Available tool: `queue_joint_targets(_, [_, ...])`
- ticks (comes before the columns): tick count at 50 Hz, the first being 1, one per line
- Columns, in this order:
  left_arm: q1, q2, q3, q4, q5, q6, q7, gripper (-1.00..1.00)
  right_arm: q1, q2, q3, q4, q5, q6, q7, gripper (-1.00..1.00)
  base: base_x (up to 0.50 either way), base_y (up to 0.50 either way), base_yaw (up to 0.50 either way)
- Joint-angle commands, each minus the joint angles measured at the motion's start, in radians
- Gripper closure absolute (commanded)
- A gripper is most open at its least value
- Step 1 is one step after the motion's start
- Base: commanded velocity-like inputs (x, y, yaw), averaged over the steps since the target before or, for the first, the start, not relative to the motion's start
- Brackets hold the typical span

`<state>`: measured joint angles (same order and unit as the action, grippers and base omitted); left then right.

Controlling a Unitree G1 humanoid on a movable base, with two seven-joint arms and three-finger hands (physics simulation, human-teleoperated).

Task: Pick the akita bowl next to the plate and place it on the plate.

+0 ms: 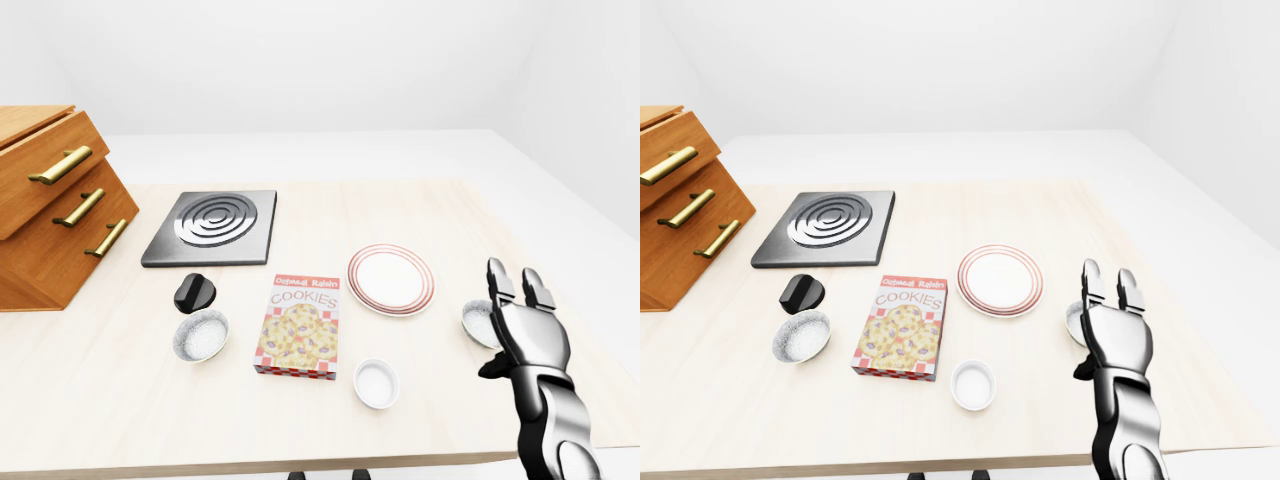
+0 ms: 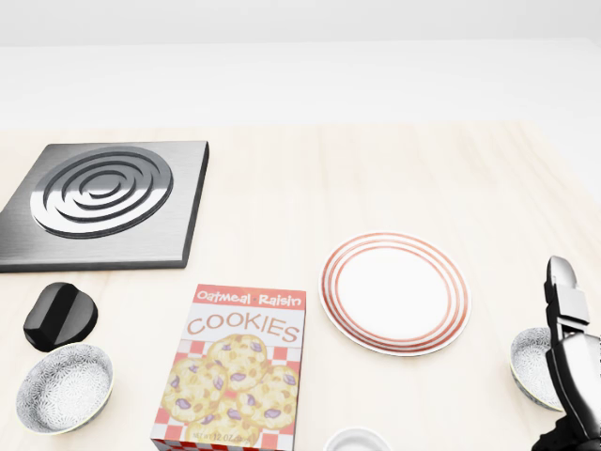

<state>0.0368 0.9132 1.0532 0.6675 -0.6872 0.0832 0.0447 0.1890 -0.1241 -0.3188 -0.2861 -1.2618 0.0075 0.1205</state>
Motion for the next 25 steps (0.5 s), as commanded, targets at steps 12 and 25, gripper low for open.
queue_joint_targets(12, [-0.007, -0.002, -0.007, 0.012, 0.004, -0.010, 0.000, -1.00, -0.030, -0.056, 0.040, 0.178, 0.019, 0.057, -0.062, -1.00, 0.00, 0.00, 0.00])
queue_joint_targets(25, [0.005, 0.002, 0.008, -0.018, -0.001, 0.004, 0.013, -1.00, -0.059, -0.088, 0.048, 0.272, 0.035, 0.072, -0.102, -1.00, 0.00, 0.00, 0.00])
